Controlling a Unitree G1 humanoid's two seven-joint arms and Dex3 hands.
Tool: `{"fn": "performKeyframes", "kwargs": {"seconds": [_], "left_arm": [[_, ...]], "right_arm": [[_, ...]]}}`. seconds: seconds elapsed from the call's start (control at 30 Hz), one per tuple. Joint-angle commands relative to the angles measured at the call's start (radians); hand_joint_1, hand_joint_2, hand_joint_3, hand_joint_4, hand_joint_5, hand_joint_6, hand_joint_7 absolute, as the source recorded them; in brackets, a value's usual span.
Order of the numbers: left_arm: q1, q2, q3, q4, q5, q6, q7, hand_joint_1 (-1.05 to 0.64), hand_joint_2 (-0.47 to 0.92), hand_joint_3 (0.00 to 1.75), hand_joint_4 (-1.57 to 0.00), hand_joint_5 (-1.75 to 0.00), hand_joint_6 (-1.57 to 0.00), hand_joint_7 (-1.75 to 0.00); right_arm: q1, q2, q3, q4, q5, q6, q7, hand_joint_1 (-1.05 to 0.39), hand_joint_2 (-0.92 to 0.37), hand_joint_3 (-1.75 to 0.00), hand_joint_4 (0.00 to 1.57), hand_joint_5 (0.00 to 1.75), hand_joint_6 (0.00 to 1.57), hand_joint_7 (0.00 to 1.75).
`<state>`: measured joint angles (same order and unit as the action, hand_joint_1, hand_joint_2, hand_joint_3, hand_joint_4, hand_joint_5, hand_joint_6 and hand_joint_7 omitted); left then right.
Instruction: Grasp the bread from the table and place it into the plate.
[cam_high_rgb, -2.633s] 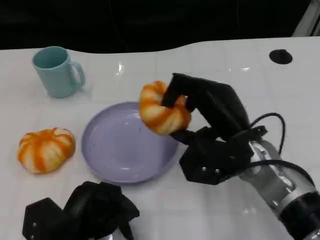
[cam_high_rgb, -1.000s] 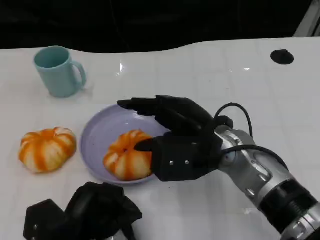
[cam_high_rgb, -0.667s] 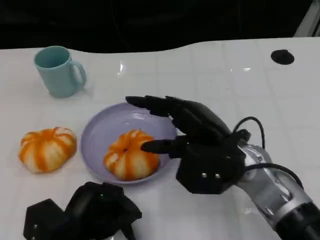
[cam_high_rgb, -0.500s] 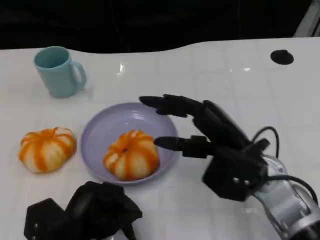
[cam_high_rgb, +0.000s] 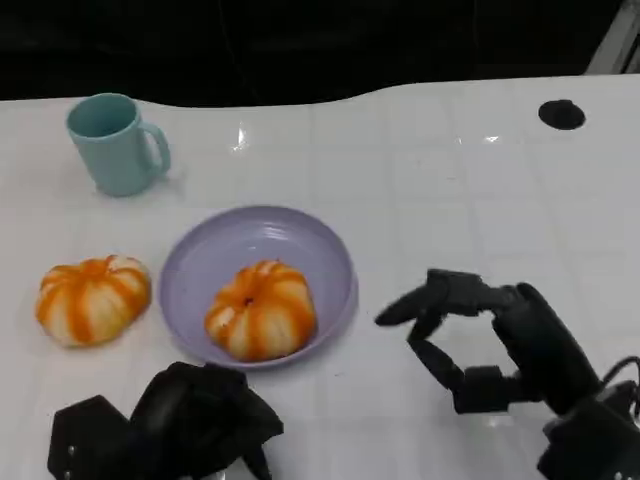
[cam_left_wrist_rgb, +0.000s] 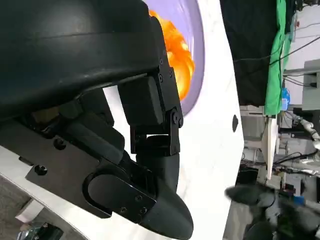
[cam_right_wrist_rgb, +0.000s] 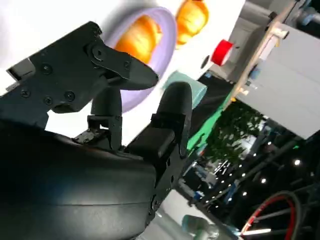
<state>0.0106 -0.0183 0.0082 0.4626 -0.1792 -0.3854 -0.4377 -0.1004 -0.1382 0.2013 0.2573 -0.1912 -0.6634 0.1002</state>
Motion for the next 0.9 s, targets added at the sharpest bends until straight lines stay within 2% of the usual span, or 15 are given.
{"fn": "performKeyframes", "kwargs": {"seconds": [0.03, 0.1, 0.2, 0.6, 0.9], "left_arm": [[0.002, 0.009, 0.007, -0.008, -0.005, 0.008, 0.008, -1.05, 0.8, 0.0, -1.48, -0.99, -1.57, -0.51], [0.003, 0.011, 0.008, -0.01, -0.006, 0.007, 0.006, -1.05, 0.8, 0.0, -1.48, -0.99, -1.57, -0.51], [0.003, 0.013, 0.007, -0.005, -0.004, -0.002, 0.0, -1.05, 0.81, 0.0, -1.48, -0.99, -1.56, -0.51], [-0.012, 0.014, 0.011, 0.013, -0.006, -0.006, -0.002, -1.05, 0.81, 0.01, -1.47, -0.99, -1.57, -0.5], [-0.009, 0.026, 0.019, 0.01, -0.02, 0.003, -0.017, -1.05, 0.8, 0.0, -1.47, -0.99, -1.57, -0.5]], "right_arm": [[0.041, -0.022, -0.045, 0.017, 0.034, -0.066, -0.008, -0.11, -0.48, -1.24, 0.77, 1.69, 0.81, 1.2], [0.054, -0.022, -0.056, 0.017, 0.029, -0.082, -0.013, -0.13, -0.46, -1.27, 0.82, 1.73, 0.78, 1.31], [0.081, -0.026, -0.072, 0.01, -0.004, -0.092, -0.034, -0.16, -0.45, -1.27, 0.84, 1.75, 0.77, 1.36], [0.2, -0.051, -0.092, 0.007, 0.014, -0.119, -0.02, -0.21, -0.43, -1.32, 0.84, 1.75, 0.74, 1.45], [0.21, -0.041, -0.11, 0.055, -0.014, -0.148, -0.051, -0.22, -0.45, -1.31, 0.81, 1.75, 0.71, 1.48]]}}
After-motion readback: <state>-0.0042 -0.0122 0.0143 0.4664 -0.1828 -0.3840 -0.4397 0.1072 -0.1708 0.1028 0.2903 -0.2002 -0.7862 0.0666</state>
